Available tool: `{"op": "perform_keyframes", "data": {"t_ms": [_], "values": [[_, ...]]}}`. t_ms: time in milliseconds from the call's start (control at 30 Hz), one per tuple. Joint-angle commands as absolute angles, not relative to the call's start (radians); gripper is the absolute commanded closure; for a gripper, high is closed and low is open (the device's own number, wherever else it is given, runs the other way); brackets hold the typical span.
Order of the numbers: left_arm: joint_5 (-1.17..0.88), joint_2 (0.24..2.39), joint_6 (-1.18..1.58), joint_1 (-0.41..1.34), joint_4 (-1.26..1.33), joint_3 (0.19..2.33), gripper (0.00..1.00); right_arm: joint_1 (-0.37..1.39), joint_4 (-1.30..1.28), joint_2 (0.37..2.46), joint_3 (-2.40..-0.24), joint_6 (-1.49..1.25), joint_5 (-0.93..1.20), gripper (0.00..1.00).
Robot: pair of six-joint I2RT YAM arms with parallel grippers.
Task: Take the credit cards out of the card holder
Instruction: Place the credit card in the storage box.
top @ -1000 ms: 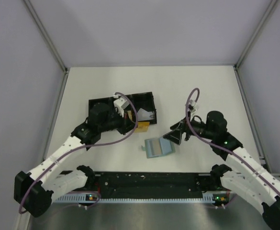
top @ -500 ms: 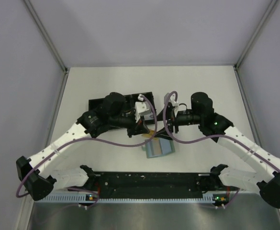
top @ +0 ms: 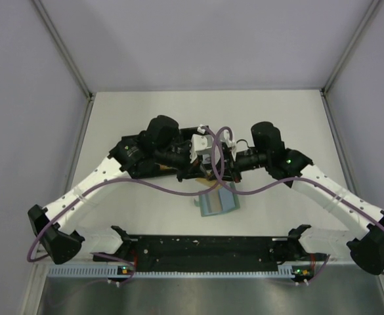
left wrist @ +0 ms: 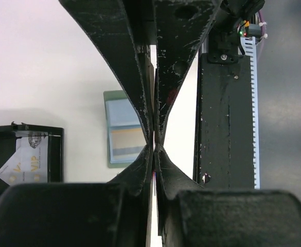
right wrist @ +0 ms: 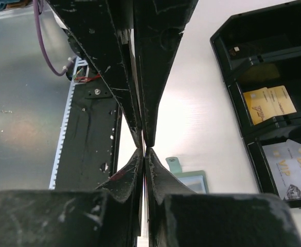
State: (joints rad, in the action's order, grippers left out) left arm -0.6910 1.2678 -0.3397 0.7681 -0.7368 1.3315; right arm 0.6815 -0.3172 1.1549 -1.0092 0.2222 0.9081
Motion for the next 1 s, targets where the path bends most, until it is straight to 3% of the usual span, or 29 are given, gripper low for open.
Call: {"op": "perform_keyframes", "data": {"t_ms": [0, 133, 200, 400, 567, 967], "values": [[-0.643, 1.215, -0.307, 0.769, -0.646, 1.327, 0.85, 0.690, -0.316, 1.140, -1.055, 0.239, 0.859, 1.00], [-0.430, 1.073, -0.074, 0.738, -0.377, 1.189, 0.40, 0.677, -0.143, 1.086, -1.002, 0.067, 0.750, 1.00], [-0.346, 0.972, 0.058, 0.730, -0.186, 1.071, 0.27, 0.672, 0.011, 1.046, -0.950, -0.088, 0.681, 1.00], [-0.189, 0.766, 0.360, 0.732, 0.354, 0.709, 0.20, 0.672, 0.539, 0.966, -0.781, -0.469, 0.523, 1.00], [-0.213, 0.756, 0.507, 0.733, 0.604, 0.624, 0.19, 0.676, 0.969, 0.989, -0.680, -0.719, 0.413, 1.00], [-0.247, 0.862, 0.649, 0.758, 0.867, 0.589, 0.23, 0.709, 1.235, 1.043, -0.618, -0.896, 0.284, 1.00]]}}
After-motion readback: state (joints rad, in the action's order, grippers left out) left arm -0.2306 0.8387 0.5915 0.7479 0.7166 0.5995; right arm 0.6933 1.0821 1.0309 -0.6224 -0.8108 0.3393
